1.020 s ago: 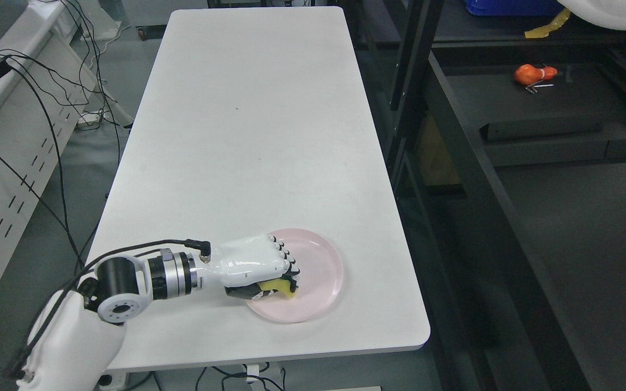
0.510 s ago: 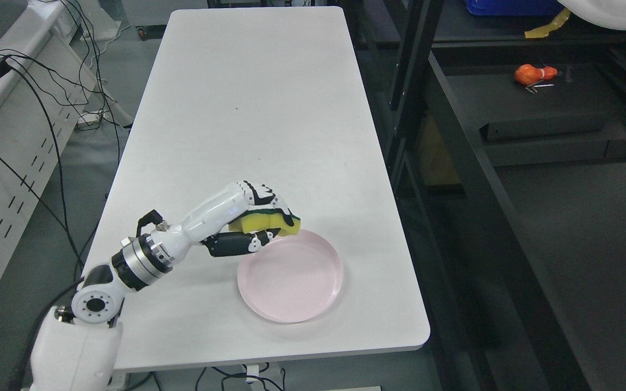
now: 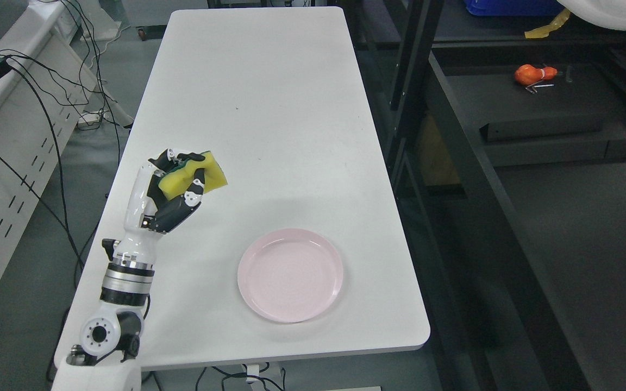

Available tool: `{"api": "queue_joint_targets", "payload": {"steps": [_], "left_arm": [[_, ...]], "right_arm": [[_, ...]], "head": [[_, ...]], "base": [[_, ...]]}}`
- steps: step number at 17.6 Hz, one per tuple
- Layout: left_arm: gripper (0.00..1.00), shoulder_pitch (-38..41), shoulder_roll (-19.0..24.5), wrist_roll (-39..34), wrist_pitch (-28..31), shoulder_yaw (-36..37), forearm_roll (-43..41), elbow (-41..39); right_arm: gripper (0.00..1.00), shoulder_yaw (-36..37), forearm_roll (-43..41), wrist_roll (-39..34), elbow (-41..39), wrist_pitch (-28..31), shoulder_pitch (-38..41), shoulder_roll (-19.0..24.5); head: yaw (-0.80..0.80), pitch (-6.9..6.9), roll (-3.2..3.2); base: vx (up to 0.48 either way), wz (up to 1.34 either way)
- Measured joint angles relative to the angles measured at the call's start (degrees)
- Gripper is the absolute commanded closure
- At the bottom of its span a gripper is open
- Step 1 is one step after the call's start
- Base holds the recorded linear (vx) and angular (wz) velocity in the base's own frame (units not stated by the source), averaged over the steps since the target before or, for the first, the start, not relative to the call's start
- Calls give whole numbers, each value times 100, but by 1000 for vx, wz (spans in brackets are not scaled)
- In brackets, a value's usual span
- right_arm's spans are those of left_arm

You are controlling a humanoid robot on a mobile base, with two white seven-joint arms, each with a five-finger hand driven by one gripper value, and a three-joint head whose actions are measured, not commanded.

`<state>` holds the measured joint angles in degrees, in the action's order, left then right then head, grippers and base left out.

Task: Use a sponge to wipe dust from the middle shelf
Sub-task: 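Lift the sponge off the plate and pull it toward the robot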

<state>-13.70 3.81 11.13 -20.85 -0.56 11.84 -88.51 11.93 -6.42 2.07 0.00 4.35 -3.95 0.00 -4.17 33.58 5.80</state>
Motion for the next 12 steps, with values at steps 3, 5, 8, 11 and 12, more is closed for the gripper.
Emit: {"api": "queue_joint_targets", "payload": {"steps": [3, 5, 8, 11, 12], "left_arm": [[99, 257, -106, -192, 133, 15, 232, -131], [99, 430, -157, -236, 152, 24, 330, -208], [99, 651, -220, -251, 46, 31, 414, -303], [99, 867, -267, -252, -15, 93, 456, -434], [99, 970, -278, -243, -38, 116, 464, -499]], "right_arm": [[0, 0, 0, 0, 0, 0, 0, 0], [0, 0, 0, 0, 0, 0, 0, 0], [0, 0, 0, 0, 0, 0, -1, 0], [0, 0, 0, 0, 0, 0, 0, 0], [0, 0, 0, 0, 0, 0, -1, 0]], "head": [[0, 0, 0], [0, 0, 0], [0, 0, 0], [0, 0, 0], [0, 0, 0]], "base": [[0, 0], [0, 0], [0, 0], [0, 0], [0, 0]]}}
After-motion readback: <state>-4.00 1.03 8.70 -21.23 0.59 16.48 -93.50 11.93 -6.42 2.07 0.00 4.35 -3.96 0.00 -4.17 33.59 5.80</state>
